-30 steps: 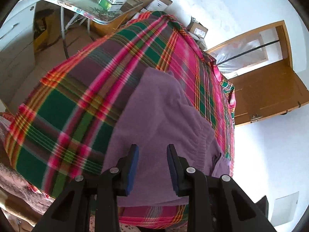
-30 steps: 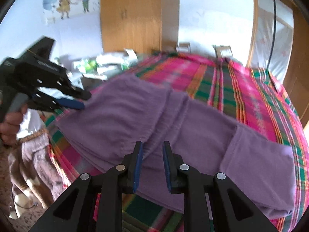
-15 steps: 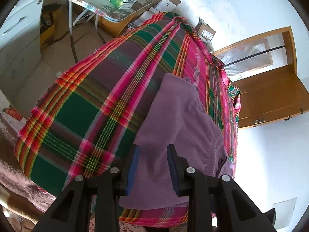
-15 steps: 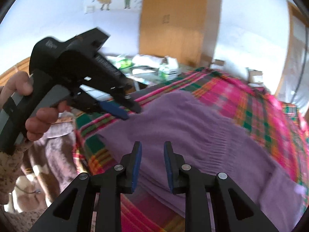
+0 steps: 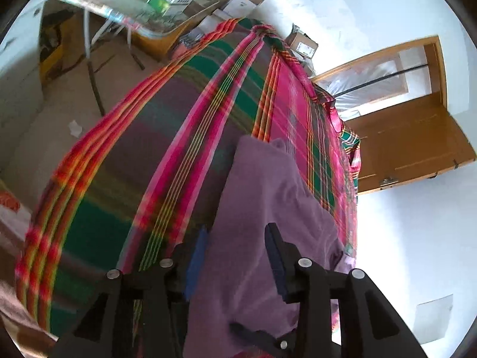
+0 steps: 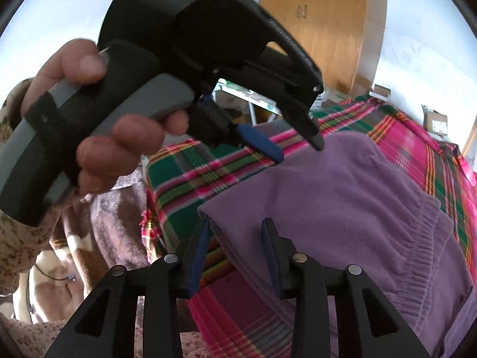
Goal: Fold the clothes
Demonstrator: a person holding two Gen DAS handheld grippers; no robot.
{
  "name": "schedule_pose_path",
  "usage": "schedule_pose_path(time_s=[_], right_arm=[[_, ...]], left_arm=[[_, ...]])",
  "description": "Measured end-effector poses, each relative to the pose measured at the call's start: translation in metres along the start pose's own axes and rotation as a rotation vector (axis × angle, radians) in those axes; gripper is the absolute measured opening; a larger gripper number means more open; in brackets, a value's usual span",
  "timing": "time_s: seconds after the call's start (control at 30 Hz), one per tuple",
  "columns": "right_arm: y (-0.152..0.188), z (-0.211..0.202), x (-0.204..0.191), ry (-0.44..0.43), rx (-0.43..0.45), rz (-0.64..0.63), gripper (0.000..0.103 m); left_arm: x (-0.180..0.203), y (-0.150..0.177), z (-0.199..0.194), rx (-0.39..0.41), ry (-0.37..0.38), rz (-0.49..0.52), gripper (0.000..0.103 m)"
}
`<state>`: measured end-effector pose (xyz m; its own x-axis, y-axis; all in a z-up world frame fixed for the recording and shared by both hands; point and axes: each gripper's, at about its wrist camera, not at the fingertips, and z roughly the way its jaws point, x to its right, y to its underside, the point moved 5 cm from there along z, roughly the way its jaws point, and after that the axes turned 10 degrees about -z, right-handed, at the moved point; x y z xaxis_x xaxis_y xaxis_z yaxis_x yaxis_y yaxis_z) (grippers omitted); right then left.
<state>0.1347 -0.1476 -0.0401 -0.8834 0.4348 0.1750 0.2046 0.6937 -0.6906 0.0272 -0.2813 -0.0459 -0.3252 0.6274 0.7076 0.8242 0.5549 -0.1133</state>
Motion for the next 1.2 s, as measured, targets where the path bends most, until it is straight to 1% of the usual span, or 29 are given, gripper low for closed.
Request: schedule_pose_path(time_s=[0.07, 0.13, 0.27, 0.37, 0.5, 0.53, 0.6, 0.73, 0.8, 0.9, 1.0, 1.07, 1.13, 1.2], right_arm=[[0.000, 0.003, 0.000, 0.003, -0.004, 0.001, 0.037], [-0.001, 0.004, -0.001, 0.006, -0.007, 0.000, 0.037], [-0.001, 0.004, -0.002, 0.001, -0.008, -0.002, 0.037], [-0.002, 0.005, 0.000, -0.006, -0.005, 0.009, 0.037], [-0.004, 0.006, -0.001, -0.015, -0.002, 0.021, 0.037], [-0.003, 0.006, 0.000, -0.014, -0.001, 0.023, 0.037], [-0.003, 0.006, -0.001, -0.012, 0.000, 0.023, 0.037], [-0.004, 0.007, -0.003, 0.000, 0.003, 0.018, 0.037], [-0.004, 0.007, -0.005, 0.009, 0.005, 0.013, 0.037], [-0.003, 0.006, -0.007, 0.022, 0.002, 0.010, 0.037], [-0.001, 0.005, -0.010, 0.035, -0.001, 0.008, 0.037], [0.001, 0.004, -0.010, 0.045, 0.000, 0.003, 0.037], [0.004, 0.000, -0.007, 0.043, 0.020, 0.019, 0.037], [0.006, -0.007, -0.004, 0.034, 0.049, 0.044, 0.037]], left_arm=[[0.004, -0.006, 0.008, -0.016, -0.020, 0.015, 0.041], [0.007, -0.013, 0.015, -0.025, -0.021, 0.014, 0.041], [0.014, -0.027, 0.028, -0.010, -0.040, 0.011, 0.041], [0.020, -0.035, 0.037, -0.015, -0.035, 0.019, 0.040], [0.022, -0.044, 0.043, -0.008, -0.014, -0.005, 0.040], [0.023, -0.046, 0.044, -0.003, -0.017, 0.005, 0.040], [0.025, -0.047, 0.047, 0.002, -0.025, 0.027, 0.037], [0.023, -0.049, 0.049, -0.002, -0.021, 0.030, 0.030], [0.023, -0.049, 0.050, -0.007, -0.022, 0.035, 0.028], [0.021, -0.051, 0.049, -0.017, -0.022, 0.033, 0.027], [0.022, -0.049, 0.048, -0.010, -0.028, 0.038, 0.026], [0.023, -0.047, 0.048, -0.001, -0.038, 0.059, 0.025], [0.023, -0.046, 0.048, -0.002, -0.039, 0.067, 0.026], [0.021, -0.047, 0.047, -0.026, -0.029, 0.055, 0.029]])
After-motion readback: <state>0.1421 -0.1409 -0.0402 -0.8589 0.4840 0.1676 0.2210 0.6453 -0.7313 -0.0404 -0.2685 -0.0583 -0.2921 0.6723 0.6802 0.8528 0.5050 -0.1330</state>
